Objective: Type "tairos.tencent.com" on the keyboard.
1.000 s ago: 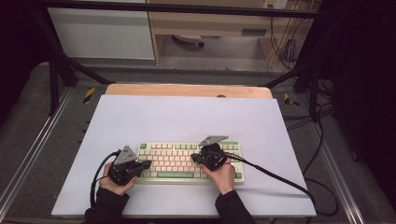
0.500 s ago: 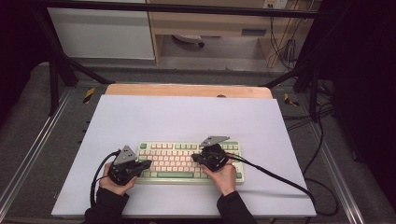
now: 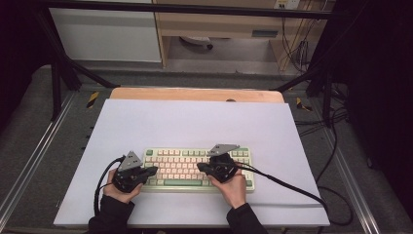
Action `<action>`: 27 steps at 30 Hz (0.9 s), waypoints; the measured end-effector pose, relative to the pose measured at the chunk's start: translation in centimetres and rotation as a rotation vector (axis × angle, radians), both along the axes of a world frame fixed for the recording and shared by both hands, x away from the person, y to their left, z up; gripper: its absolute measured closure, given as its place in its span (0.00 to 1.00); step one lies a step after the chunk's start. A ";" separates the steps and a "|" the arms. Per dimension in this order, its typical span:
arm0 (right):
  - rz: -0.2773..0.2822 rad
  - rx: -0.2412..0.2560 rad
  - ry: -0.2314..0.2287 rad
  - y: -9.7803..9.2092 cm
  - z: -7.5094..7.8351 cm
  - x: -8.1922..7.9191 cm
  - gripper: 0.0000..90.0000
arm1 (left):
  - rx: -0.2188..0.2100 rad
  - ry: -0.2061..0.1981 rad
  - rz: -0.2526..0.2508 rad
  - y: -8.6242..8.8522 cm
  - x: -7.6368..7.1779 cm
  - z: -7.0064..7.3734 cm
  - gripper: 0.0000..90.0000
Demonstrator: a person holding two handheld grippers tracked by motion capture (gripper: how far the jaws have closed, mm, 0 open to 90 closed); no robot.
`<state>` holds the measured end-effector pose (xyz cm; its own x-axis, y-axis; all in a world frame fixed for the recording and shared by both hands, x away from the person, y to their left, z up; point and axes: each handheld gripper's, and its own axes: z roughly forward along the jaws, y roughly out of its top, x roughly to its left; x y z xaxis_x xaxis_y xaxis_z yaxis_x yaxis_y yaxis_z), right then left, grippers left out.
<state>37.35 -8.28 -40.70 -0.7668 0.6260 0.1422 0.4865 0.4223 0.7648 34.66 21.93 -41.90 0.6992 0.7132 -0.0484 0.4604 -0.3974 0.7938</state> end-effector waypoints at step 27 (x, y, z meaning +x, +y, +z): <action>0.039 -0.006 0.036 1.6 -1.9 -0.6 1.00 | 0.001 -0.006 0.000 0.1 -0.1 0.0 1.00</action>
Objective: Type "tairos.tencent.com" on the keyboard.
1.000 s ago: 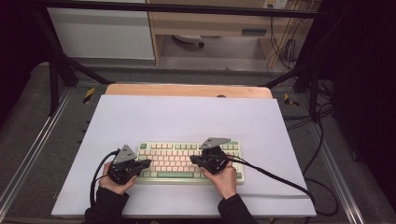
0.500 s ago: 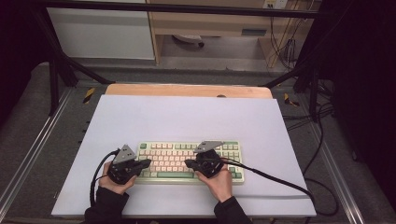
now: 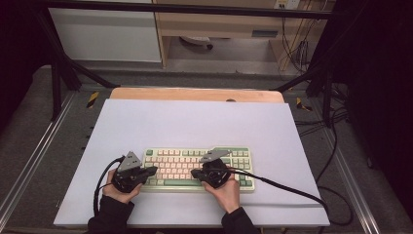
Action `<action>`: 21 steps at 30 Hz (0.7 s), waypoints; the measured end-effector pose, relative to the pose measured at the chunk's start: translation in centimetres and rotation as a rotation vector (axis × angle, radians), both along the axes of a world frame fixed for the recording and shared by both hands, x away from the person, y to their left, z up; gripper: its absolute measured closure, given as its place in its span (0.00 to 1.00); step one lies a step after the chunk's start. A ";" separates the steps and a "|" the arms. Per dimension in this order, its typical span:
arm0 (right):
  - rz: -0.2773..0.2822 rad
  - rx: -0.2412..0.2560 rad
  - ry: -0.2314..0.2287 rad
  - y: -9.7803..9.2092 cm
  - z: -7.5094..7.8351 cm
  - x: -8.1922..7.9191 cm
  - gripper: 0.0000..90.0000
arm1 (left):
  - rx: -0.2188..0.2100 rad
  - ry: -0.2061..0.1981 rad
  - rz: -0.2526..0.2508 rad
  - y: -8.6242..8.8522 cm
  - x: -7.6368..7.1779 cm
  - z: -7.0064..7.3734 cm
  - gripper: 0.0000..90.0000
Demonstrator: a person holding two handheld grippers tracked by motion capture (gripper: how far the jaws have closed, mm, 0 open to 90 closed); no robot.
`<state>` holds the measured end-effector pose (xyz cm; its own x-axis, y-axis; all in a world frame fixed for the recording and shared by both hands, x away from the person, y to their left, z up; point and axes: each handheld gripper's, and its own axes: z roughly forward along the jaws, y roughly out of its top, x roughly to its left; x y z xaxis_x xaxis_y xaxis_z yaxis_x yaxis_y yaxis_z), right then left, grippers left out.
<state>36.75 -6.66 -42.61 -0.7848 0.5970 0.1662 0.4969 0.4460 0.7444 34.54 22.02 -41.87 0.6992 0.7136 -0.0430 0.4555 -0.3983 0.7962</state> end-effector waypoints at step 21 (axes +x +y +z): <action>-0.001 0.008 -0.016 -0.3 0.5 -0.2 1.00 | -0.002 -0.006 0.000 0.0 -0.1 0.1 1.00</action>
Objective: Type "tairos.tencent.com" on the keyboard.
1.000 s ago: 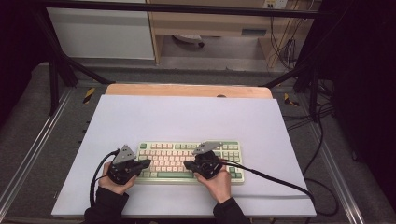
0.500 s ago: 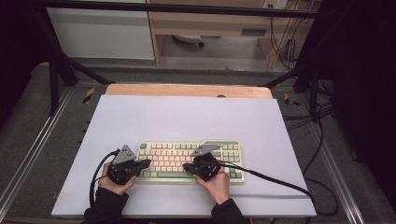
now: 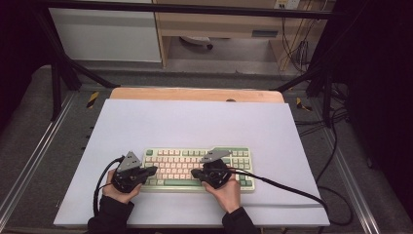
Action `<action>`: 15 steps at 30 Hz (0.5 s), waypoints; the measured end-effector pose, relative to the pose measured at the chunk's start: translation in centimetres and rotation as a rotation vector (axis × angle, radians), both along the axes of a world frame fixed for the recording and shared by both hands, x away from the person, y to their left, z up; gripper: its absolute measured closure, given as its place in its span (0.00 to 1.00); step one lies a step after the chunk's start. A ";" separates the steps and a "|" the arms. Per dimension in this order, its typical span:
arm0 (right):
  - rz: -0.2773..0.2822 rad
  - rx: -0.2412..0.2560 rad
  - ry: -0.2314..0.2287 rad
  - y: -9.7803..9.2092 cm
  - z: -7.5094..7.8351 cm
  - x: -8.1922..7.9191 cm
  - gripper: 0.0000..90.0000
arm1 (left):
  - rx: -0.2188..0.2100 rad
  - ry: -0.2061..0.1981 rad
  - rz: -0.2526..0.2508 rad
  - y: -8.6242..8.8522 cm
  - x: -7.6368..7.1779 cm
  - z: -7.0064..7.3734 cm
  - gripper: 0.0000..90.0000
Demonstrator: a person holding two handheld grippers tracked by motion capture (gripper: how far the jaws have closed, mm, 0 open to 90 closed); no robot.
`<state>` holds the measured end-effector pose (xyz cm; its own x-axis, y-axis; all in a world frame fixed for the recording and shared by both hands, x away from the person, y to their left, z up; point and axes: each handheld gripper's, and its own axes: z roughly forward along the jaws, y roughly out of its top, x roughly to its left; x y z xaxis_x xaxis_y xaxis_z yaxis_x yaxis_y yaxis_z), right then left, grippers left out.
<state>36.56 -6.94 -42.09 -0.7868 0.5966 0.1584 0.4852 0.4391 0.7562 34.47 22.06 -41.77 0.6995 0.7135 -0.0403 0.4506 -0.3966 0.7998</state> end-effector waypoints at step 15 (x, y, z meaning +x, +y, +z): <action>-0.077 0.000 -0.035 -4.7 2.3 0.0 0.96 | -0.011 -0.009 -0.001 0.5 -0.1 0.4 0.96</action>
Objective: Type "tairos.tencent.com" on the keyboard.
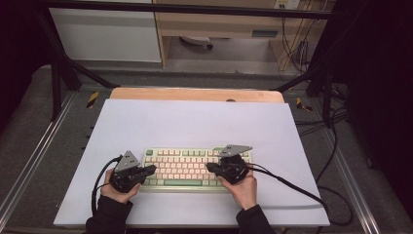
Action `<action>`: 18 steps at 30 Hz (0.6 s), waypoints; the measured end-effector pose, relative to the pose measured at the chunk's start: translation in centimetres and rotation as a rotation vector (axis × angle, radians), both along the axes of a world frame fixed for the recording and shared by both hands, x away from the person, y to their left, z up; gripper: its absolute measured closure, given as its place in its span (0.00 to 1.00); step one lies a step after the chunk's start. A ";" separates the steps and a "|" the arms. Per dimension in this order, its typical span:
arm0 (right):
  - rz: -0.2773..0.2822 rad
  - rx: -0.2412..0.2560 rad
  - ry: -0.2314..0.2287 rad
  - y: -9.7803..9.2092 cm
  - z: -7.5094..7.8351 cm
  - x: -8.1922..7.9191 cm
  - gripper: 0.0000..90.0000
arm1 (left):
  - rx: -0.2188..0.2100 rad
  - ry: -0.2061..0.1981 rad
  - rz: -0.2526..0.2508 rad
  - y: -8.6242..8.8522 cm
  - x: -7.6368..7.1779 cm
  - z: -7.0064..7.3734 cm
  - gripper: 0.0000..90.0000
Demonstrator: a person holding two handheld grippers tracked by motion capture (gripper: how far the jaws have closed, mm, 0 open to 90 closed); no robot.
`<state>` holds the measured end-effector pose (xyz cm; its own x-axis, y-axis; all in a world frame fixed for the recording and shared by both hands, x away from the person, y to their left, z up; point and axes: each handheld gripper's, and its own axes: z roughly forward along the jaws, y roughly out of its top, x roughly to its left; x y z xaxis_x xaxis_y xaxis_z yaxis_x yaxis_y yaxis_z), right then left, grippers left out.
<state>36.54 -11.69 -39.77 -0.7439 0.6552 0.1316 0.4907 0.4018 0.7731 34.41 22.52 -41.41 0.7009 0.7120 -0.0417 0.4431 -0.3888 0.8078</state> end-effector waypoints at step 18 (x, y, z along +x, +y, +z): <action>-0.119 0.005 -0.020 -8.6 -0.9 -1.0 0.34 | 0.052 -0.003 0.016 1.4 0.1 -0.4 0.38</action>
<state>35.55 -20.26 -40.67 -0.6630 0.7388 0.1207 0.5194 0.3379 0.7849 34.51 23.94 -41.84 0.6897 0.7241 -0.0018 0.4467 -0.4235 0.7881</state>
